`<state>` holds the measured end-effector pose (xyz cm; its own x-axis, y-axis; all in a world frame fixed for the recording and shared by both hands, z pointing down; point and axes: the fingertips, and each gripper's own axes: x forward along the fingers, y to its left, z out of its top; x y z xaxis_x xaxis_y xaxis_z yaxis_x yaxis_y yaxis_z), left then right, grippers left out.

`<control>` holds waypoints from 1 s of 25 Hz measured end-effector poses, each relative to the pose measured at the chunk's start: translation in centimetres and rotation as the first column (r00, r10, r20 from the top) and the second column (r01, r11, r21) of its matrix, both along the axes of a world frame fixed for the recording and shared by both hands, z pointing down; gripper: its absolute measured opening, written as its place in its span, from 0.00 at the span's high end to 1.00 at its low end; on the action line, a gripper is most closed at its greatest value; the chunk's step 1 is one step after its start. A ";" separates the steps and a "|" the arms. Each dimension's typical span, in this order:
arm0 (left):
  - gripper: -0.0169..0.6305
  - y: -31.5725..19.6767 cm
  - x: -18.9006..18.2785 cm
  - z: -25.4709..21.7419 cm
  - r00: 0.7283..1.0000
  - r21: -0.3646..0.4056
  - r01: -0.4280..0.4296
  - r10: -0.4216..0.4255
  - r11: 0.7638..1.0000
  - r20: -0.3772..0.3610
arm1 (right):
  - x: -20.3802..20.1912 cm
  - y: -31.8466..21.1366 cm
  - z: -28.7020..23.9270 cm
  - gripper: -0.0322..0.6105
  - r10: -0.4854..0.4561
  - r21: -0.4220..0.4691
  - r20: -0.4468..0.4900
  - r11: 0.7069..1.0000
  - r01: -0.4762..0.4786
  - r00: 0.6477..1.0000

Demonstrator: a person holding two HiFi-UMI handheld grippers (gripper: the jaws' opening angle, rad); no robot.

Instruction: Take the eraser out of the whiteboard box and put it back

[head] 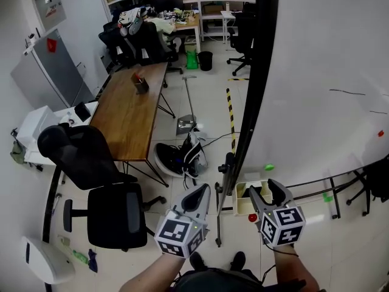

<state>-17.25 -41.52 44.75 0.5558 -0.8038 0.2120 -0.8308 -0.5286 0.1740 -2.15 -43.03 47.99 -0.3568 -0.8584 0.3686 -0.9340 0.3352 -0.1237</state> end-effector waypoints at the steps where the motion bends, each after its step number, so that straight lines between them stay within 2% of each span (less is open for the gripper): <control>1: 0.93 -0.1 0.0 0.5 1.000 -0.010 -0.002 0.002 1.000 0.003 | -0.2 -0.2 0.7 0.55 0.003 -0.014 -0.012 1.000 -0.003 1.000; 10: 0.93 -0.3 -0.4 5.1 1.000 -0.077 -0.019 0.019 0.997 -0.003 | -1.4 -1.3 5.4 0.51 0.027 -0.080 -0.068 0.996 -0.032 0.997; 16: 0.93 0.0 -0.7 6.2 1.000 -0.093 -0.023 0.023 0.995 -0.004 | -1.7 -1.7 6.8 0.51 0.037 -0.104 -0.184 0.993 -0.057 0.982; 25: 0.93 0.4 -1.5 7.2 1.000 -0.105 -0.018 0.018 0.994 -0.004 | -1.9 -2.2 7.7 0.53 0.065 -0.128 -0.173 0.988 -0.087 0.983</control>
